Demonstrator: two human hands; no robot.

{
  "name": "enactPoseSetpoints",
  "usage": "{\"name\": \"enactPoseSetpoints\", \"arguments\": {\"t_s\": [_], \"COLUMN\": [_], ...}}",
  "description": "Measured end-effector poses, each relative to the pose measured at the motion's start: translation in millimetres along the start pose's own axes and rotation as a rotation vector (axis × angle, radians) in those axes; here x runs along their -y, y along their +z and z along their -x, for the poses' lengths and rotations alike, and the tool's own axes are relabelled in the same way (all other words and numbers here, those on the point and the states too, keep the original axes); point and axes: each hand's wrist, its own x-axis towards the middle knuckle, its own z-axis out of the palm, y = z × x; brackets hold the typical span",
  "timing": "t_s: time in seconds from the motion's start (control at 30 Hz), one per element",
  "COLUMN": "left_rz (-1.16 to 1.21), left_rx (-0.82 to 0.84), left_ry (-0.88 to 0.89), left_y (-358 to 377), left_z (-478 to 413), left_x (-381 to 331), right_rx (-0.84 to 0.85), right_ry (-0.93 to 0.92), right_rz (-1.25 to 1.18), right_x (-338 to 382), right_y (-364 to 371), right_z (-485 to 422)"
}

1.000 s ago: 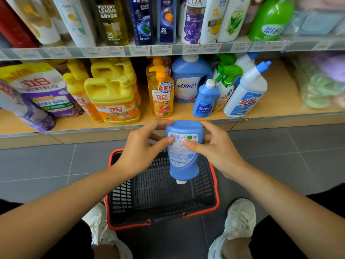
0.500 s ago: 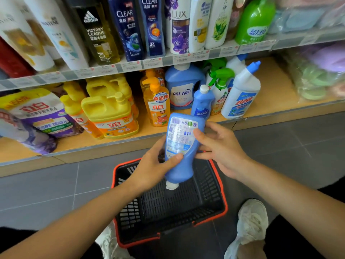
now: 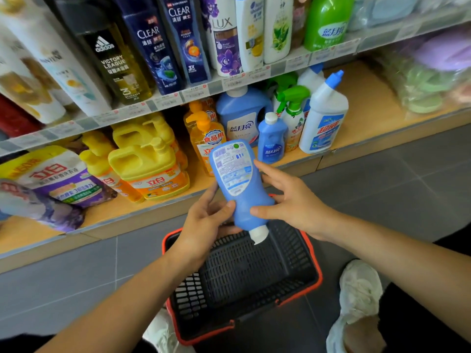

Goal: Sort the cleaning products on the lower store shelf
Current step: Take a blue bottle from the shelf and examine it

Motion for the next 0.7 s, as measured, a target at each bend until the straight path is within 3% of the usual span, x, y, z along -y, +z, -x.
{"name": "enactPoseSetpoints", "arguments": {"t_s": [0.13,0.27,0.4,0.47,0.7], "left_rz": [0.009,-0.093,-0.138,-0.134,-0.324], "left_rx": [-0.029,0.065,0.015,-0.006,-0.040], "left_ry": [0.048,0.146,0.201,0.174,0.067], "left_y": [1.9,6.0,4.6,3.0,-5.6], "left_z": [0.5,6.0,3.7,1.8,-6.2], "left_x": [-0.6,-4.5,-12.2,-15.9,-6.4], "right_rx": [-0.067,-0.100,0.038,0.099,0.021], "right_ry": [0.069,0.138,0.167,0.082,-0.104], "right_rz": [-0.086,-0.264,-0.408,-0.236,0.374], "right_x": [2.7,5.8,4.9,1.7,2.1], "right_y": [-0.7,-4.0,-8.7,-9.0,-9.9], "right_z": [-0.2,-2.6,-0.7,0.7,-0.8]}}
